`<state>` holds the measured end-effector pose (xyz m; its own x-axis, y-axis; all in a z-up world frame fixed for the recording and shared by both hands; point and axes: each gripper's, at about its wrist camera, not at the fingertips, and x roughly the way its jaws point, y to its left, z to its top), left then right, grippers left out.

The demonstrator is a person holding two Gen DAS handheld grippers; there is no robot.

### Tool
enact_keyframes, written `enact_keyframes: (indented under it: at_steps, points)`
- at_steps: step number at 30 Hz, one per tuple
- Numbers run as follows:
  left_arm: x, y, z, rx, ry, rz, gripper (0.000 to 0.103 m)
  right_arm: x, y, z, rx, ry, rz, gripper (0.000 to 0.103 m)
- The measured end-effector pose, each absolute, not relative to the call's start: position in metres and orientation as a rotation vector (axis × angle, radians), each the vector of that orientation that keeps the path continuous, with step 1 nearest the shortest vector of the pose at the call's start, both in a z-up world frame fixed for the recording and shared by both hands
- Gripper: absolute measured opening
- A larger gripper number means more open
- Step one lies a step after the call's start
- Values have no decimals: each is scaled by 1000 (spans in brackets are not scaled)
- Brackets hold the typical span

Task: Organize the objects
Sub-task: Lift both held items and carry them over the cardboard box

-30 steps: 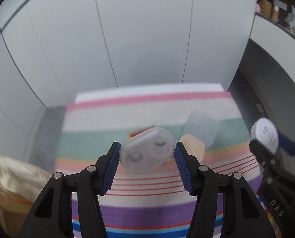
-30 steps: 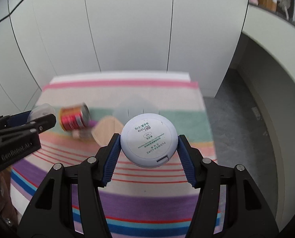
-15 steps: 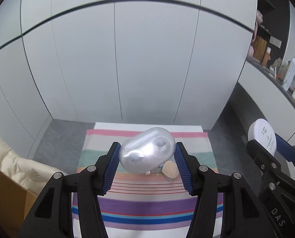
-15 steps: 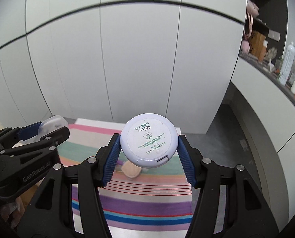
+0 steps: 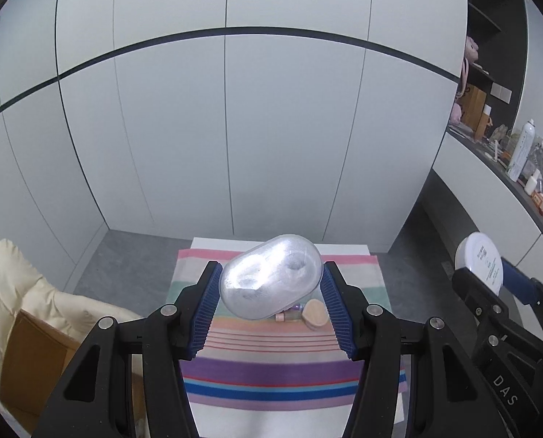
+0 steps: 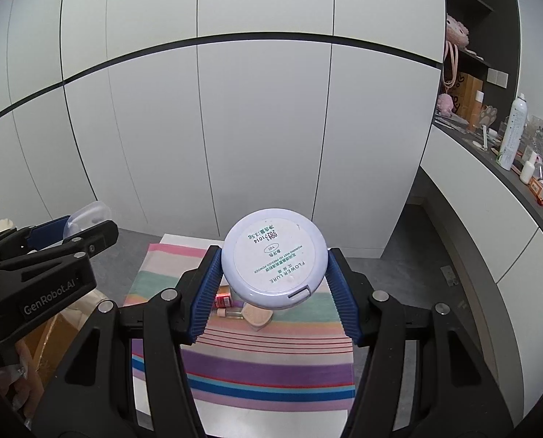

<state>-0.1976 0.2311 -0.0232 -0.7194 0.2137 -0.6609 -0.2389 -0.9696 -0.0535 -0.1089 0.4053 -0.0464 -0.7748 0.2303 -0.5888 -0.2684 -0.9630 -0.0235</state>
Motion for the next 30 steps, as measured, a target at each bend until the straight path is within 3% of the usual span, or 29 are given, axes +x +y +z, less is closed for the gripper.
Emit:
enact_keyframes:
  at_steps: [10, 21, 30]
  points:
    - [-118, 197, -35, -1048, 26, 2648, 56, -31, 416, -69, -977, 244, 2700, 60]
    - [-39, 165, -42, -1013, 46, 2665, 56, 54, 401, -86, -1007, 213, 2685, 60]
    - [19, 141, -77, -1129, 43, 2597, 56, 123, 379, -114, -1117, 221, 2707, 60]
